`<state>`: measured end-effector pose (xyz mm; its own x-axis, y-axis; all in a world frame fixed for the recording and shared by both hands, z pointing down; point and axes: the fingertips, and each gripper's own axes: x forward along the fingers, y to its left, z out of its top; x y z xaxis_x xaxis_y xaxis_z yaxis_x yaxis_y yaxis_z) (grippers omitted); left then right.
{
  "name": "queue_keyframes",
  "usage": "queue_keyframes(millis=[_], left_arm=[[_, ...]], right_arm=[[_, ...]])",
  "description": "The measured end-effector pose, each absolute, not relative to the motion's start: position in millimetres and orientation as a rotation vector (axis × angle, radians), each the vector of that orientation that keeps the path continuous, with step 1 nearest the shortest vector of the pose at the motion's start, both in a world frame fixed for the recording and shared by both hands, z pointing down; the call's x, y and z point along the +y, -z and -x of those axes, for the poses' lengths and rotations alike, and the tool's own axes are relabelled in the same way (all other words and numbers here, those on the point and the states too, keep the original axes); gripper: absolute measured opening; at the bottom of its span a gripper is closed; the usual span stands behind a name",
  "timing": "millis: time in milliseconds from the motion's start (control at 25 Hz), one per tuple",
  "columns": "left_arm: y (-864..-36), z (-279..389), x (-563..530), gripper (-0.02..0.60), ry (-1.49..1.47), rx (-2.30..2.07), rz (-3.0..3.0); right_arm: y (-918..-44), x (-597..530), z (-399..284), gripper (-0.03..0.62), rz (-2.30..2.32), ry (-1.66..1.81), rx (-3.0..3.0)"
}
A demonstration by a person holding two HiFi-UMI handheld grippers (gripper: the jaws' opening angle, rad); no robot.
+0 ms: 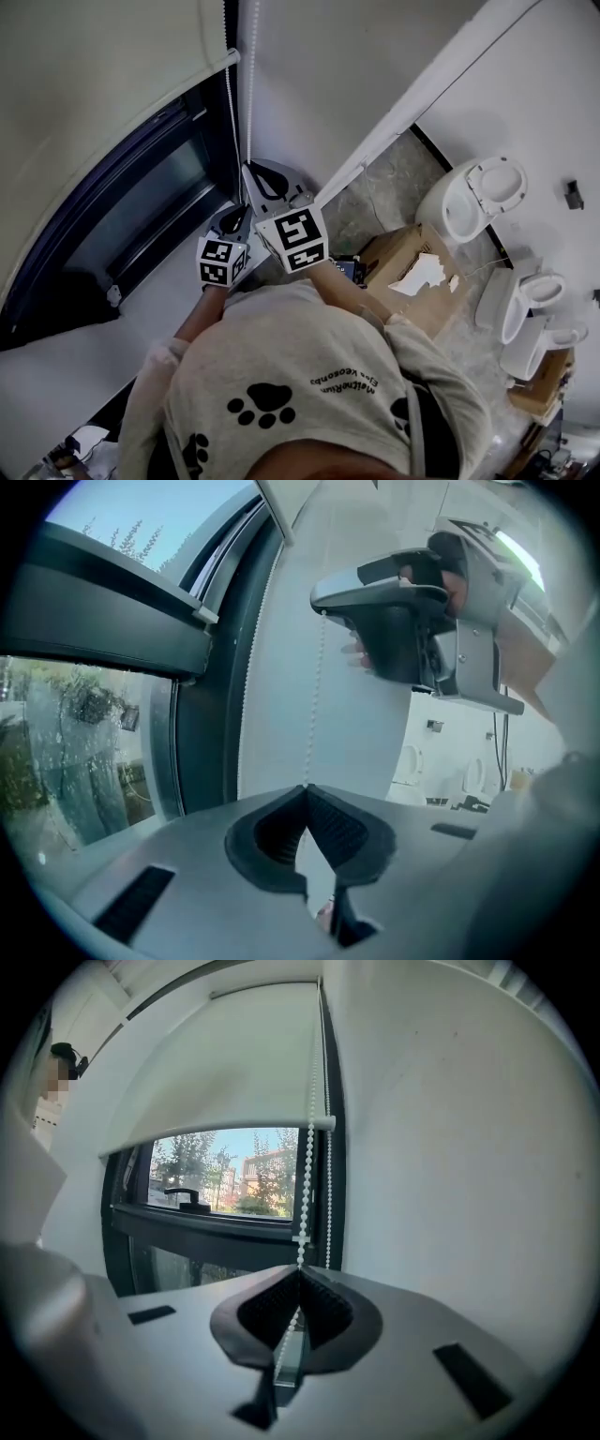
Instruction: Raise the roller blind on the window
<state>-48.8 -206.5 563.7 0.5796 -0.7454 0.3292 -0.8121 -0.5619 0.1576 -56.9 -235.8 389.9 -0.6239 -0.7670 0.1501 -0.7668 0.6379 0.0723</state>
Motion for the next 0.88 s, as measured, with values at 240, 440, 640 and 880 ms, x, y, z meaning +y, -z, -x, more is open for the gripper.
queue_keyframes(millis=[240, 440, 640, 880], left_arm=[[-559.9, 51.2, -204.6, 0.06, -0.31, -1.198, -2.507], [-511.1, 60.0, -202.0, 0.135, -0.169, -1.14, -2.522], [-417.9, 71.8, -204.7, 0.132, 0.012, -1.141, -2.631], [-302.8, 69.2, -206.3, 0.131, 0.126, -1.153, -2.846]], right_arm=[[-393.4, -238.1, 56.4, 0.009, -1.275, -0.016, -2.693], [-393.0, -238.8, 54.0, 0.009, -1.28, -0.019, -2.695], [-393.6, -238.5, 55.1, 0.009, -1.275, -0.005, -2.7], [-391.8, -238.0, 57.0, 0.009, -1.27, -0.002, -2.713]])
